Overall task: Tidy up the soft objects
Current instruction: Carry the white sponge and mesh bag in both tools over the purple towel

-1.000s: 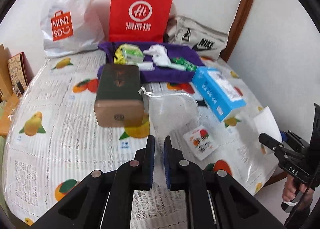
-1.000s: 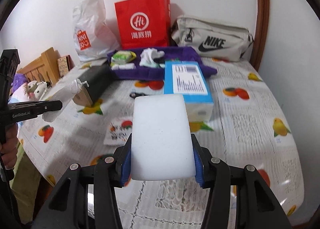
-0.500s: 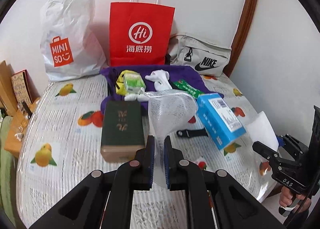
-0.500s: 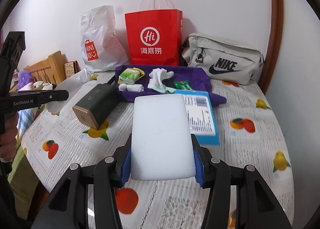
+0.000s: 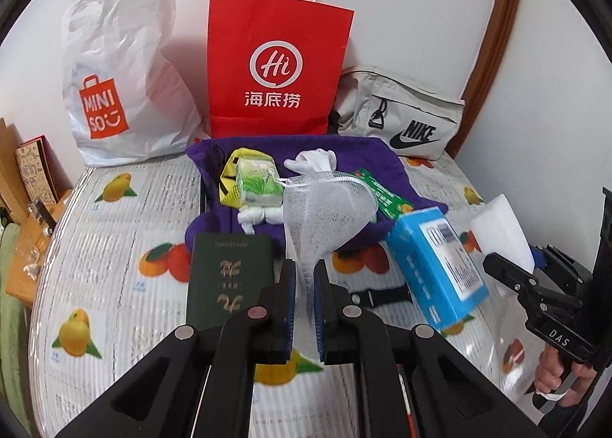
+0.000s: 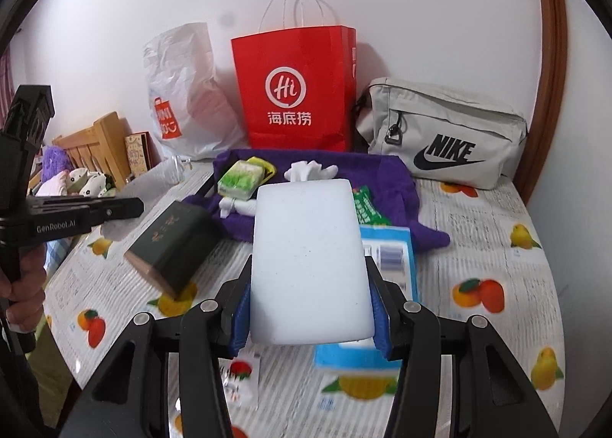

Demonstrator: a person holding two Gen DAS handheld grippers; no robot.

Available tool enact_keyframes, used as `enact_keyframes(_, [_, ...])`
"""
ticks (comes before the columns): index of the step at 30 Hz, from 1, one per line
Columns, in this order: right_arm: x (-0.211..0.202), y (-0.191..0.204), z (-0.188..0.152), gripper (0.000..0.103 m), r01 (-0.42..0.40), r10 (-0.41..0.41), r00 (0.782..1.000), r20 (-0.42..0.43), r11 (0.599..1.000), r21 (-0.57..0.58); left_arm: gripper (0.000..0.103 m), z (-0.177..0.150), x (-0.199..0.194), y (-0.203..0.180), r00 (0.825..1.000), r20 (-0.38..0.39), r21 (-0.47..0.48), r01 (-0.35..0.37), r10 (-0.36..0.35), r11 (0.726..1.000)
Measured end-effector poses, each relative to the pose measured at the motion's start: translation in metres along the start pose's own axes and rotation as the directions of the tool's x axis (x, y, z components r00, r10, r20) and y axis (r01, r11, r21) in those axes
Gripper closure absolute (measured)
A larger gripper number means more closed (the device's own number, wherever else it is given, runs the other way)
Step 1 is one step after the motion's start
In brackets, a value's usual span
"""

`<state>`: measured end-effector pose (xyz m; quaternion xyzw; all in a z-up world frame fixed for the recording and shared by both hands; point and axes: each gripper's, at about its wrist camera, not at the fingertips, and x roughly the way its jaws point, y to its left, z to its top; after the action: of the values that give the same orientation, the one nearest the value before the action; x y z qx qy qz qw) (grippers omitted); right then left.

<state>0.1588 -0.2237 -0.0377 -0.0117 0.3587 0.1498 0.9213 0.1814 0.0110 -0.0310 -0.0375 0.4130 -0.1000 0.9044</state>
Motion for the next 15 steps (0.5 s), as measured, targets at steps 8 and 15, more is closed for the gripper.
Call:
enact_keyframes(8, [0.042, -0.022, 0.031, 0.053, -0.026, 0.027, 0.999, -0.025, 0.999, 0.027, 0.094, 0.023, 0.033, 0.001, 1.0, -0.023, -0.002, -0.01, 0.01, 1.0])
enact_keyframes(15, [0.085, -0.037, 0.06, 0.052, -0.055, 0.057, 0.997, -0.058, 0.998, 0.03, 0.094, 0.041, 0.065, 0.009, 0.999, -0.048, -0.02, -0.02, 0.019, 1.0])
